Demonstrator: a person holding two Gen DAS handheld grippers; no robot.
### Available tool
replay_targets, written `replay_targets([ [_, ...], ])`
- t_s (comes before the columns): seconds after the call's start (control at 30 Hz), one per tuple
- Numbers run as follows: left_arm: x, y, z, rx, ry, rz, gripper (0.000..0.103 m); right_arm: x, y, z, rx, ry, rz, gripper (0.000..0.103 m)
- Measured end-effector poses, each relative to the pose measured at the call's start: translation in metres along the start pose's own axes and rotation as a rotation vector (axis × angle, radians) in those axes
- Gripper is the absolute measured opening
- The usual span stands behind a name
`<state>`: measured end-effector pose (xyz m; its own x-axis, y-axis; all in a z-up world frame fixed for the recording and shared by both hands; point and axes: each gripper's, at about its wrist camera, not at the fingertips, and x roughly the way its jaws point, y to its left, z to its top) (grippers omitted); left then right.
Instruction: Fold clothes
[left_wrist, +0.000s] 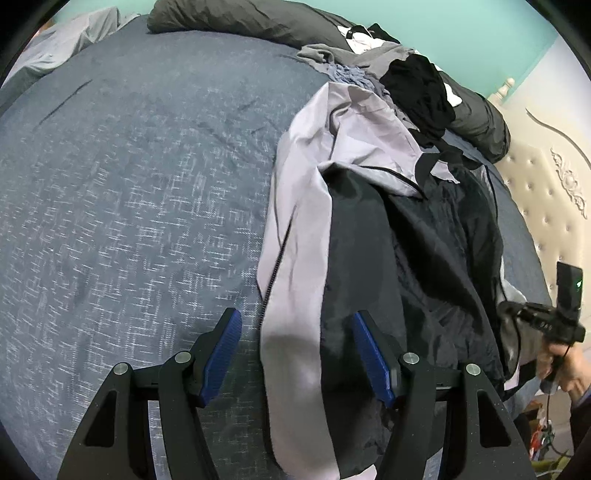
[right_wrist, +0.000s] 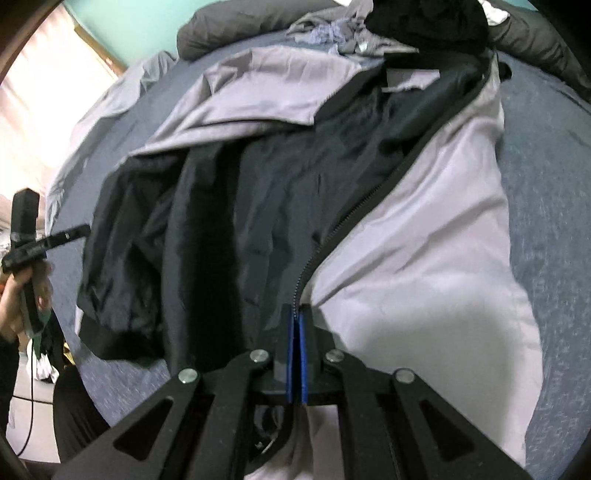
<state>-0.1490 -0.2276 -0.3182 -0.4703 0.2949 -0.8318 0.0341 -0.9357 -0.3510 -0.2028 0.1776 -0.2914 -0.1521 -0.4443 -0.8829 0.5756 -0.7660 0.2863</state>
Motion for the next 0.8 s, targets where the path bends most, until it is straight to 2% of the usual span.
replay_targets([
  [0.23,0.011,-0.01,-0.005,0.01,0.007,-0.014,0.064,-0.03,-0.005,-0.007,-0.007,-0.079,-0.014,0.006],
  [0.33,0.01,-0.007,-0.008,-0.005,0.005,-0.02,0.064,-0.047,-0.005,-0.011,-0.035,-0.116,-0.021,0.008],
  [0.47,0.007,0.001,-0.012,-0.026,0.01,-0.033,0.064,-0.065,-0.014,-0.016,-0.007,-0.161,-0.019,0.008],
  [0.57,0.01,0.001,-0.014,-0.016,0.021,-0.051,0.052,-0.076,-0.025,-0.022,0.013,-0.195,-0.022,0.008],
  [0.63,0.012,-0.001,-0.016,-0.009,0.026,-0.06,0.035,-0.077,-0.031,-0.024,0.037,-0.203,-0.023,0.008],
  [0.73,0.014,-0.009,-0.017,0.007,0.023,-0.066,0.016,-0.081,-0.036,-0.029,0.048,-0.203,-0.033,0.008],
  [0.8,0.01,-0.02,-0.017,0.041,0.011,-0.064,0.011,-0.083,-0.04,-0.032,0.053,-0.203,-0.038,0.008],
])
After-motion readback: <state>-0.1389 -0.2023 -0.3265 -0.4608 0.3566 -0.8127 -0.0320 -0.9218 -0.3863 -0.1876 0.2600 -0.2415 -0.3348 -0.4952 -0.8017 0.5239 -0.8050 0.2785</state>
